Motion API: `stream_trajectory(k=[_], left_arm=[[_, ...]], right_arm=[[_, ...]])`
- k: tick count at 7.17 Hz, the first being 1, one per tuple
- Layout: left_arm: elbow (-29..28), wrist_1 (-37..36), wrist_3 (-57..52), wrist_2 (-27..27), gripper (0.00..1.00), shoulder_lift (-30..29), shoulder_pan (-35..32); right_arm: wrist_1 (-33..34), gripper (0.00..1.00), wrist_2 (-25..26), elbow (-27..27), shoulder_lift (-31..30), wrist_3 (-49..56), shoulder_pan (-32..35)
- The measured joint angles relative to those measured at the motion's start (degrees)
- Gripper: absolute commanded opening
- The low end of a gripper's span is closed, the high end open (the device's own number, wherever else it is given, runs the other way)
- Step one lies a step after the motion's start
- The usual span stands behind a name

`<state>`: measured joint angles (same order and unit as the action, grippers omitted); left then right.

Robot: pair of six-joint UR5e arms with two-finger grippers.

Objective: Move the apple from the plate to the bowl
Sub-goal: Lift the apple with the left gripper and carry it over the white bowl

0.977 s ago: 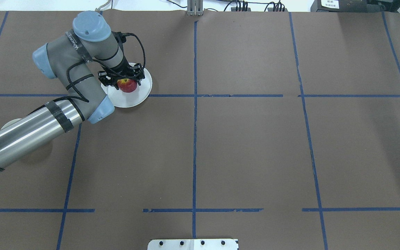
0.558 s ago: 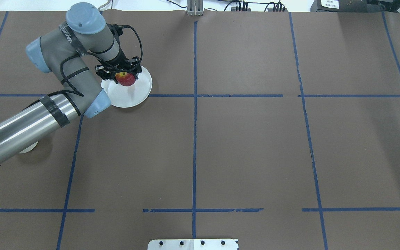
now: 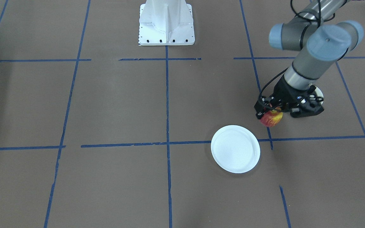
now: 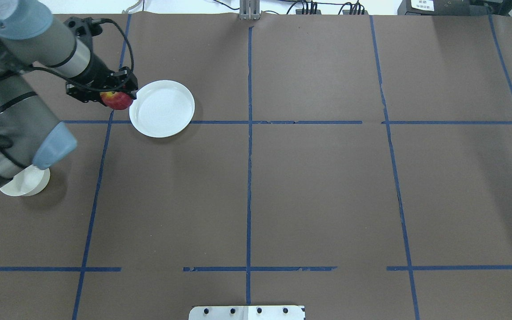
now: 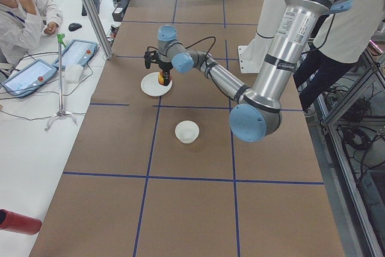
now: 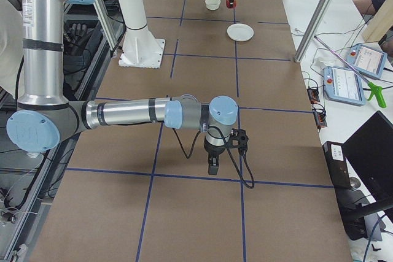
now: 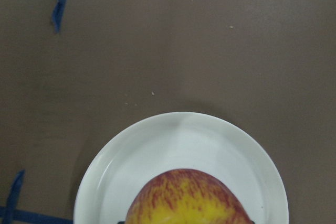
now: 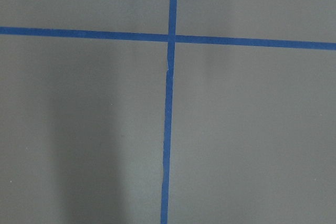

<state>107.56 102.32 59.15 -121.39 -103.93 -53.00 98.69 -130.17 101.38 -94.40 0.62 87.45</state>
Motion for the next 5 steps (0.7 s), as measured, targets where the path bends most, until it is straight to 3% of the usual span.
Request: stream_trajectory(k=[2, 3, 5], left_arm=[[6.2, 5.72, -3.8, 0.11, 0.0, 14.28, 0.01], [5.11, 10.08, -3.98, 0.43, 0.0, 18.18, 0.47], [-2.47, 19.78, -3.29, 2.0, 0.0, 20.11, 2.14]], right_arm=[[0.01, 1.0, 0.0, -0.04, 0.0, 0.0, 0.0], [0.01, 1.0, 0.0, -0.04, 0.0, 0.0, 0.0], [0.01, 1.0, 0.0, -0.03, 0.0, 0.06, 0.0]])
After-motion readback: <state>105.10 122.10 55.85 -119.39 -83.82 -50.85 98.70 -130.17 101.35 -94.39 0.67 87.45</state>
